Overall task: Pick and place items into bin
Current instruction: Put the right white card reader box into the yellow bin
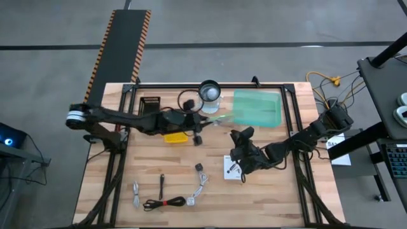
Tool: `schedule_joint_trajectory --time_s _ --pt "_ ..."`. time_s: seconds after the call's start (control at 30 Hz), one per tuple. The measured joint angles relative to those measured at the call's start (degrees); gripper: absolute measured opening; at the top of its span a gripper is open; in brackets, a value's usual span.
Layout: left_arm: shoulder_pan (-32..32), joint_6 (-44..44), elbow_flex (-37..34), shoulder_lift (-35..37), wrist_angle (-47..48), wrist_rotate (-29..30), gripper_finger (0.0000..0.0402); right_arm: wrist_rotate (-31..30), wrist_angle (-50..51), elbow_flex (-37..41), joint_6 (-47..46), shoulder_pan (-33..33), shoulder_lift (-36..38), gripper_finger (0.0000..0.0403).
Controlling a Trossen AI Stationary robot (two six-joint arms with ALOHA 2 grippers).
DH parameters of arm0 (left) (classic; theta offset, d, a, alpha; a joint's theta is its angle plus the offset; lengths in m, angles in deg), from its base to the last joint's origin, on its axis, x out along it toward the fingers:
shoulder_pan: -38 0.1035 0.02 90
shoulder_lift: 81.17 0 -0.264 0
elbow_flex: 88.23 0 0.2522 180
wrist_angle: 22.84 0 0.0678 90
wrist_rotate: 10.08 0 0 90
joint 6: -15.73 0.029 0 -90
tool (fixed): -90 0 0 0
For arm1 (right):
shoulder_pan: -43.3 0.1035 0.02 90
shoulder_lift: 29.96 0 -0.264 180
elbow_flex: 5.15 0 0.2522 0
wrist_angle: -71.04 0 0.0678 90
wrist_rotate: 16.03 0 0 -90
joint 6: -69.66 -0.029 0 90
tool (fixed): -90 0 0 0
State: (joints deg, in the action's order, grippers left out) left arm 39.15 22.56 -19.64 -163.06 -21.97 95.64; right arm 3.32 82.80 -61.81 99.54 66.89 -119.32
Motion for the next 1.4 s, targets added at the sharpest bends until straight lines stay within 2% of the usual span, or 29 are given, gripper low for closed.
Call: schedule_joint_trajectory --time_s 0.17,0.3,0.47,0.57,0.8,0.93,1.1,1.27,1.4 --pt "-0.1 -0.4 -0.5 8.0 17.5 1.5 0.0028 0.0 0.0 0.0 -4.7 0.0 0.0 0.0113" --pt "-0.4 -0.4 -0.7 11.9 28.0 3.6 0.0028 0.0 0.0 0.1 -5.5 0.0 0.0 0.0112" --pt "-1.6 -0.9 -0.6 13.8 38.3 11.0 0.0028 0.0 0.0 0.1 -5.5 0.0 0.0 0.0104" --pt "-2.1 -2.9 -0.6 14.1 39.4 15.8 0.0028 0.0 0.1 0.1 -5.5 0.0 0.0 0.0099" --pt "-3.2 -4.4 0.6 12.8 48.1 16.6 0.0031 0.1 0.0 0.2 -5.5 0.0 0.0 0.0088" --pt "-3.2 -12.5 0.4 12.4 53.4 17.9 0.0032 0.1 0.1 0.3 -5.5 0.0 0.0 0.0083" --pt "-3.3 -18.5 0.5 11.3 59.4 17.8 0.0033 0.1 0.1 0.3 -5.5 0.0 0.0 0.0077" --pt "-3.4 -18.5 0.5 8.6 60.2 17.3 0.0034 0.1 0.1 0.6 -5.7 0.0 0.0 0.0075" --pt "-3.5 -16.5 1.1 4.6 60.5 14.6 0.0034 0.1 0.1 0.9 -5.8 0.0 0.0 0.0078"
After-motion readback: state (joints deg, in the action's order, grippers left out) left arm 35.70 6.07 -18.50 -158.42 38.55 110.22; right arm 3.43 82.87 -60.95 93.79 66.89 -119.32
